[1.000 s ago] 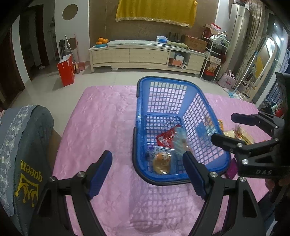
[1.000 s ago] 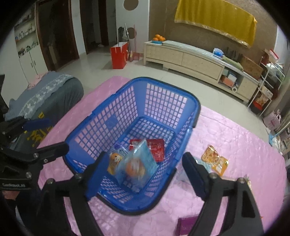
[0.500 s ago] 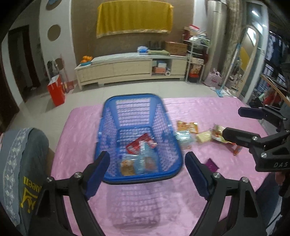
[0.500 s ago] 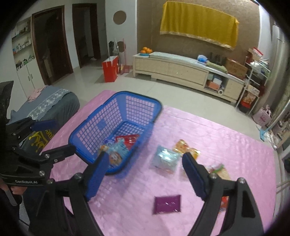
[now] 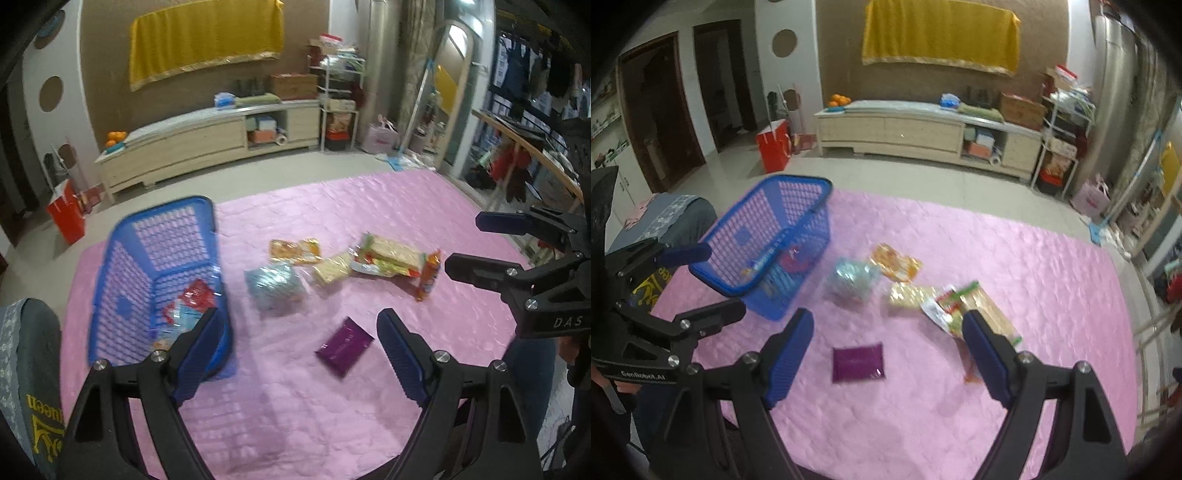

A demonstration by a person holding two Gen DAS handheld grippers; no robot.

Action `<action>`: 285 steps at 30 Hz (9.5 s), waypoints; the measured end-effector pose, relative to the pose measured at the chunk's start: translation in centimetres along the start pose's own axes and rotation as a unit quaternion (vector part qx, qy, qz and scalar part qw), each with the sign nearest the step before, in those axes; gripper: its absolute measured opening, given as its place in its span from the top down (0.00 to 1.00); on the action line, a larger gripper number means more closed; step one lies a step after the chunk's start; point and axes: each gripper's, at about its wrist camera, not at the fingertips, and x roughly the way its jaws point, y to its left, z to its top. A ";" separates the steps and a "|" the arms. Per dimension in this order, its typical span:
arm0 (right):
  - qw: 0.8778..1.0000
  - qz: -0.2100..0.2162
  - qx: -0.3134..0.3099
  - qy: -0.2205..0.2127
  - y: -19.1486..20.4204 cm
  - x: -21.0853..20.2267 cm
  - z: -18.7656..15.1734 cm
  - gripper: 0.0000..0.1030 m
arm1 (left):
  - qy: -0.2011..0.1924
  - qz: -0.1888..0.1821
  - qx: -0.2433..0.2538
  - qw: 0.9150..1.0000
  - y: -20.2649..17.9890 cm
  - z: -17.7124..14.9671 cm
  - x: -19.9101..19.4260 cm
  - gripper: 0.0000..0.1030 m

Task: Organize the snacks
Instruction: 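Lift both grippers from the basket and move them over the remaining snacks, then close the left gripper on the purple snack packet, then close the right gripper on the orange snack packet while the left holds the purple packet, then carry both packets to the basket and open the right gripper while the left holds purple, then lower the purple packet into the basket and open the left gripper, then move both grippers from the basket back over the snacks on the bed, then close the left gripper on the light-blue striped bag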

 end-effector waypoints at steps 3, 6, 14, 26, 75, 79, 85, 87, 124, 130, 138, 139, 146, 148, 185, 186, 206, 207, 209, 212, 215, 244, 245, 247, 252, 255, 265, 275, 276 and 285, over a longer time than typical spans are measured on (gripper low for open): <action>1.000 0.000 0.010 0.017 -1.2 0.8 -1.6 0.17 | 0.018 -0.017 0.010 1.000 -1.3 -0.5 1.6 0.19; 0.999 0.002 0.021 0.030 -2.8 1.5 -3.3 0.17 | 0.040 -0.024 0.036 0.998 -2.8 -1.2 3.5 0.19; 0.997 -0.005 0.048 0.055 -5.0 4.0 -7.1 0.17 | 0.075 -0.062 0.091 0.991 -4.8 -3.3 7.4 0.19; 0.996 -0.021 0.079 0.046 -6.4 7.9 -10.9 0.17 | 0.123 -0.096 0.149 0.976 -5.1 -5.8 14.7 0.19; 0.997 -0.049 0.052 0.025 -10.5 9.9 -8.5 0.17 | 0.075 -0.034 0.075 0.994 -7.9 -2.2 12.9 0.51; 0.996 -0.042 0.065 0.032 -11.4 11.3 -8.2 0.29 | 0.075 -0.033 0.071 0.994 -7.9 -1.9 13.5 0.51; 0.995 -0.042 0.073 0.060 -12.2 13.3 -8.3 0.69 | 0.077 -0.033 0.067 0.994 -7.7 -1.6 14.2 0.51; 0.995 -0.044 0.072 0.053 -12.0 12.9 -8.4 0.78 | 0.076 -0.035 0.063 0.994 -7.6 -1.5 14.0 0.51; 0.989 0.116 -0.070 -0.053 10.1 3.4 4.6 0.80 | -0.066 0.086 -0.033 0.994 8.4 -0.8 -5.3 0.51; 0.987 0.139 -0.078 -0.030 13.1 5.9 5.8 0.80 | -0.063 0.104 -0.067 0.990 12.4 -2.2 -5.7 0.51; 0.986 0.146 -0.073 0.018 16.0 9.9 5.9 0.80 | -0.054 0.105 -0.094 0.989 14.8 -3.4 -4.6 0.51; 0.986 0.147 -0.074 0.023 16.3 10.2 5.8 0.80 | -0.052 0.106 -0.097 0.988 15.0 -3.6 -4.3 0.51; 0.986 0.134 -0.088 0.038 17.1 11.3 5.4 0.80 | -0.044 0.106 -0.107 0.988 15.8 -4.2 -3.9 0.51; 0.986 0.134 -0.085 0.045 17.0 11.6 5.4 0.79 | -0.044 0.107 -0.109 0.987 15.9 -4.4 -4.0 0.51; 0.998 0.064 -0.014 0.013 8.0 12.6 6.2 0.19 | 0.011 0.059 -0.044 0.997 12.3 1.1 4.4 0.51; 0.998 0.064 -0.011 0.013 7.8 12.9 6.3 0.19 | 0.017 0.058 -0.042 0.997 12.5 1.2 5.1 0.51; 0.998 0.063 0.002 0.004 5.9 12.3 6.0 0.19 | 0.016 0.041 -0.024 0.999 11.6 2.0 6.1 0.24; 0.998 0.063 0.004 0.000 5.6 11.7 5.9 0.19 | 0.012 0.042 -0.020 0.999 11.2 2.1 5.7 0.24; 0.998 0.061 0.009 -0.006 4.9 10.6 5.8 0.19 | 0.007 0.039 -0.015 0.999 10.3 2.3 4.9 0.24; 0.998 0.052 0.013 -0.017 3.8 8.8 5.6 0.19 | -0.004 0.033 -0.007 0.999 8.7 2.6 3.6 0.23; 0.998 0.044 0.021 -0.027 2.2 7.2 5.4 0.19 | -0.012 0.028 0.006 1.000 6.8 2.9 2.7 0.20; 0.996 -0.005 0.084 0.034 -10.6 11.5 -1.6 0.19 | 0.057 0.032 -0.011 0.998 -3.9 2.6 14.4 0.20; 0.996 -0.003 0.085 0.037 -10.7 11.9 -1.7 0.19 | 0.057 0.041 -0.009 0.997 -3.9 2.5 14.8 0.20; 0.996 -0.002 0.085 0.043 -10.8 12.7 -1.8 0.19 | 0.061 0.061 -0.014 0.996 -3.4 2.5 15.9 0.20; 0.995 0.006 0.082 0.054 -10.3 15.1 -1.4 0.19 | 0.085 0.066 -0.043 0.993 -1.3 2.3 18.1 0.20; 0.995 0.009 0.080 0.059 -9.8 16.4 -1.0 0.19 | 0.090 0.072 -0.054 0.992 -0.3 2.3 19.2 0.20; 0.993 0.010 0.087 0.080 -10.0 19.8 -0.4 0.19 | 0.112 0.099 -0.056 0.987 1.8 2.5 22.2 0.20; 0.991 0.012 0.096 0.093 -10.6 21.3 -0.7 0.19 | 0.131 0.098 -0.061 0.985 2.9 2.4 24.1 0.20; 0.991 0.012 0.097 0.092 -10.7 21.2 -0.9 0.19 | 0.131 0.099 -0.062 0.984 2.9 2.4 24.1 0.20; 0.991 0.004 0.104 0.079 -11.7 19.3 -1.1 0.19 | 0.112 0.099 -0.062 0.987 1.3 1.2 22.5 0.42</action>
